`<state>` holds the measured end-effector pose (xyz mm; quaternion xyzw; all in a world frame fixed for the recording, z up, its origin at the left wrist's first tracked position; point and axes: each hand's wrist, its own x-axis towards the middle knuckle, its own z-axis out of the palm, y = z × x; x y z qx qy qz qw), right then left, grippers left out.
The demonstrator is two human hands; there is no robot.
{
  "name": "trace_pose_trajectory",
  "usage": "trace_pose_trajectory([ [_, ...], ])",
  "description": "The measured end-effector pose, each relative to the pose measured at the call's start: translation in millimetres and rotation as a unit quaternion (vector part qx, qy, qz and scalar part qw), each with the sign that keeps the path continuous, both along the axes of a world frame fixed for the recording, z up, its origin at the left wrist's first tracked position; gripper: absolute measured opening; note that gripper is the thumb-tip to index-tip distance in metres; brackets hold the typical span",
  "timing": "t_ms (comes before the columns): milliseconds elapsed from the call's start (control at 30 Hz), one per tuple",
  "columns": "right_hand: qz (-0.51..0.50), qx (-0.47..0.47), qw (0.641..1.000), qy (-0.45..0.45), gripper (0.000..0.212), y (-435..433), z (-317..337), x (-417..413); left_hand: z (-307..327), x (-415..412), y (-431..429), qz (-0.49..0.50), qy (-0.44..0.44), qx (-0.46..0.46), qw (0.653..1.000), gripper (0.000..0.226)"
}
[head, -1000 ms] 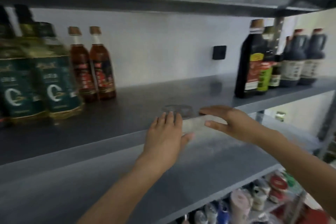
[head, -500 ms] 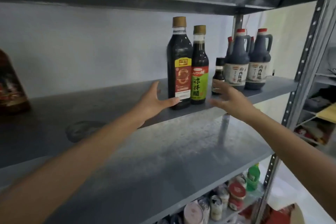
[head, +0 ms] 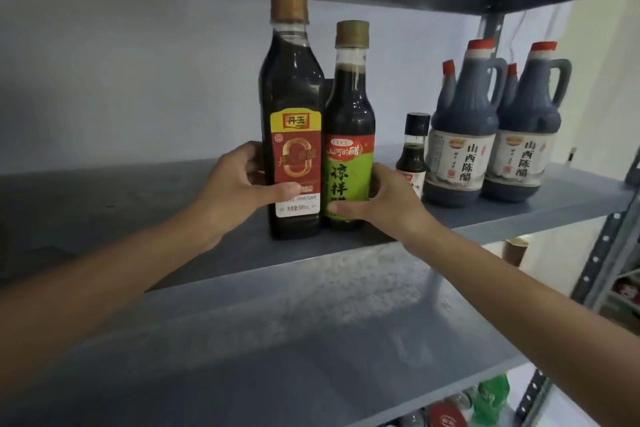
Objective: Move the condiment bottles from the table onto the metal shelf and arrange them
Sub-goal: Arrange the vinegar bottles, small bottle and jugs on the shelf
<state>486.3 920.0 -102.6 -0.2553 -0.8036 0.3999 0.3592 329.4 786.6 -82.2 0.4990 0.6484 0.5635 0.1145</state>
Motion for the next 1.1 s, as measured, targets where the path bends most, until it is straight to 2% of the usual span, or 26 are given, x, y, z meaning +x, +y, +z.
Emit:
trace_pose_trajectory([
  [200, 0.142, -0.055, 0.988, -0.015, 0.039, 24, 3, 2, 3, 5, -1, 0.021, -0.024, -0.013, 0.999, 0.045],
  [433, 0.189, -0.074, 0.979, -0.025, 0.04, 35, 5, -3, 5, 8, -5, 0.037, -0.023, -0.025, 0.999, 0.056],
  [567, 0.202, -0.076, 0.976, -0.029, 0.039, 27, 8, -17, 8, -5, -15, 0.044, -0.017, -0.04, 0.998, 0.069],
  [867, 0.2, -0.063, 0.977, -0.04, 0.051, -43, 9, -113, 15, -92, -91, 0.069, 0.004, -0.064, 0.996, 0.076],
  [1000, 0.216, -0.055, 0.974, -0.043, 0.052, -85, 11, -174, 15, -145, -135, 0.092, 0.007, -0.065, 0.994, 0.071],
  [1100, 0.223, -0.049, 0.973, -0.046, 0.055, -112, 13, -211, 15, -182, -158, 0.103, 0.011, -0.069, 0.992, 0.059],
])
